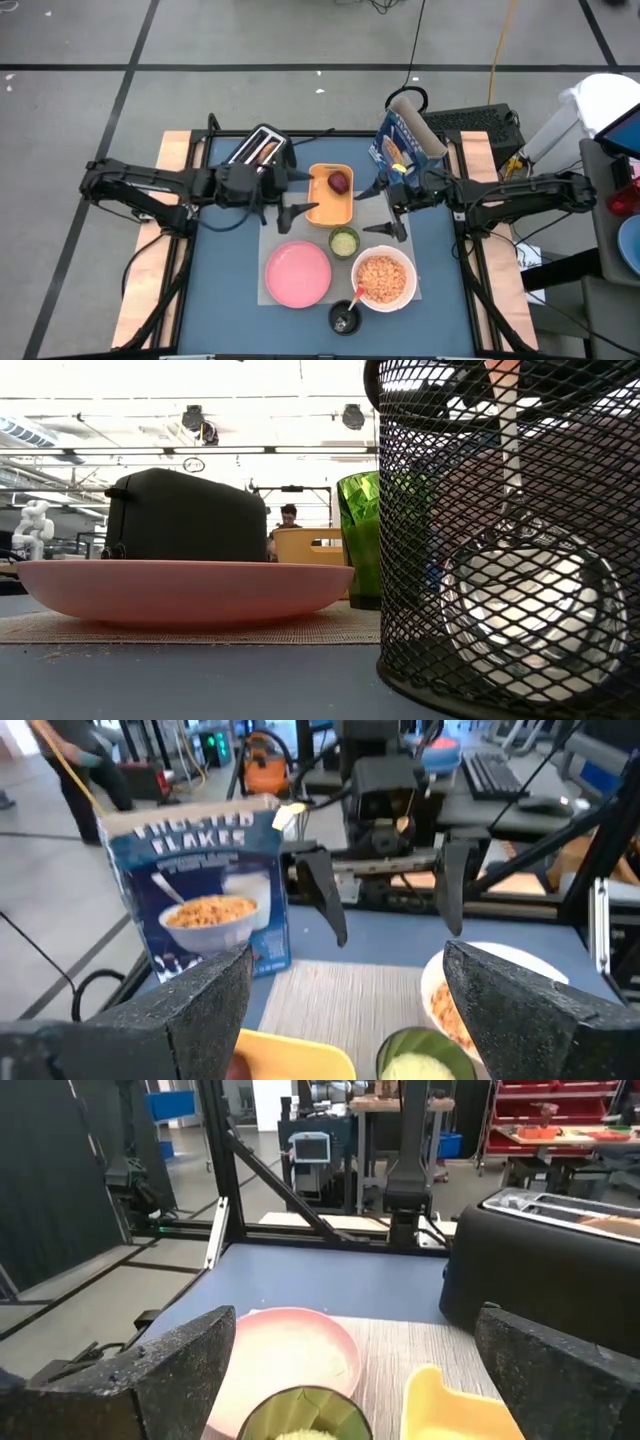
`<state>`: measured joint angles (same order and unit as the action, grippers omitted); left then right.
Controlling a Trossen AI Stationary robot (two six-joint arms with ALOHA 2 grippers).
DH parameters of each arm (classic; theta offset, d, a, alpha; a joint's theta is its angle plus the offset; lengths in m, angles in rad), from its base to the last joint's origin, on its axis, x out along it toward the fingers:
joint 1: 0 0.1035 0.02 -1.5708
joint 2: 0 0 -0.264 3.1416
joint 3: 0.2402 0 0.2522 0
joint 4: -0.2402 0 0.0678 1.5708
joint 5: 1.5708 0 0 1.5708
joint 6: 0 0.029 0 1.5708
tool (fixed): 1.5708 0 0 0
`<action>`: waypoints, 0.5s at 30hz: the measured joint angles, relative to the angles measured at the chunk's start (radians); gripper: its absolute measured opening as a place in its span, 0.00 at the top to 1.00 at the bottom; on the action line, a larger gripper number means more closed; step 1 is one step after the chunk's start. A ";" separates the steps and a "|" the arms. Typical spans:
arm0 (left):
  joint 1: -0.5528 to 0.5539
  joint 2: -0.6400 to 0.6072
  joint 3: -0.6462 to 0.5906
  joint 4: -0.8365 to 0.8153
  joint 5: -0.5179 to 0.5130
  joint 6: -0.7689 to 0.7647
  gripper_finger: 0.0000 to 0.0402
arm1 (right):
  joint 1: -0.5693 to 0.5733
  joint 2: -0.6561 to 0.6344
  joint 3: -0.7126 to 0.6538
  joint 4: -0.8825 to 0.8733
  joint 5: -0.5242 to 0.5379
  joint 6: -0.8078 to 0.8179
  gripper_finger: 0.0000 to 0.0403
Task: Arrange a breakfast setting
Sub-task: Put the bagel from the toaster on the pink plate
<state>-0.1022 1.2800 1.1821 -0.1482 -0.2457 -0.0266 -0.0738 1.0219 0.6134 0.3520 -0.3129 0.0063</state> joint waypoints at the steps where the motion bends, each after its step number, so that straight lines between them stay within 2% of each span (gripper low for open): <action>1: 0.002 0.000 0.002 0.002 0.000 0.004 0.18 | 0.000 0.000 0.001 0.002 0.000 0.000 0.01; 15: 0.011 -0.004 0.001 -0.001 0.001 0.052 0.18 | 0.000 0.000 0.001 0.002 -0.001 0.000 0.01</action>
<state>-0.0908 1.2757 1.1835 -0.1493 -0.2452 0.0257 -0.0738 1.0218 0.6144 0.3538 -0.3138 0.0067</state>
